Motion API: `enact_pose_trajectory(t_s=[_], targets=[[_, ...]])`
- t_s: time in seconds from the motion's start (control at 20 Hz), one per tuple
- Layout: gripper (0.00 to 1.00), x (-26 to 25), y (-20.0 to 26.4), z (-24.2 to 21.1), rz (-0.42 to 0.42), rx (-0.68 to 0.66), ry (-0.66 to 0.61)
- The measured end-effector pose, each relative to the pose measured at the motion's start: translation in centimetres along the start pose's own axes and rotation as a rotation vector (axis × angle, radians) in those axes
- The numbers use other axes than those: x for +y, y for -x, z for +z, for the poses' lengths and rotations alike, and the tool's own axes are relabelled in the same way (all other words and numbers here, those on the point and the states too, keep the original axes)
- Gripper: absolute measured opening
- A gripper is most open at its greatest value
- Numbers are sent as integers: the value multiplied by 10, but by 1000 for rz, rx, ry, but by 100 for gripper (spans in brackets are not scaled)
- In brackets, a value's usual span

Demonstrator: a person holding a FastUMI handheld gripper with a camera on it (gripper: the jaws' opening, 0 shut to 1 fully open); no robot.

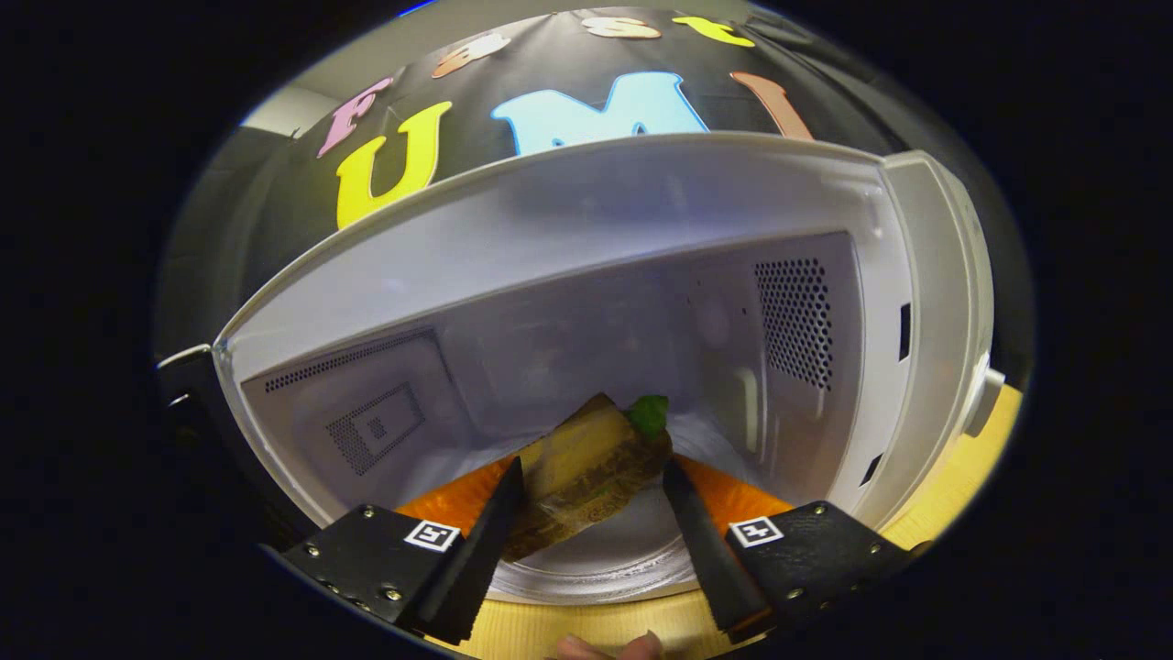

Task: Open the microwave, put the food inside, and close the microwave door.

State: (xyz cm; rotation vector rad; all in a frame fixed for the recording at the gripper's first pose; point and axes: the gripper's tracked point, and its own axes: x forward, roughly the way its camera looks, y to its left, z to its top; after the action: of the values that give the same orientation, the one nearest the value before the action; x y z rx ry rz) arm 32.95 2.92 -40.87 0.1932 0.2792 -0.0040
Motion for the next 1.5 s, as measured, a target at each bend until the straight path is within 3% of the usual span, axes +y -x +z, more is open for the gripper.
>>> enact_pose_trajectory(t_s=[0.15,0.35,1.0,1.35,1.5], targets=[[96,4,14,15,2,-30,91],[96,27,49,20,104,-1,66],[96,70,267,22,327,-85,190],[96,116,367,-9,541,-121,305],[96,156,410,-19,713,-132,310]])
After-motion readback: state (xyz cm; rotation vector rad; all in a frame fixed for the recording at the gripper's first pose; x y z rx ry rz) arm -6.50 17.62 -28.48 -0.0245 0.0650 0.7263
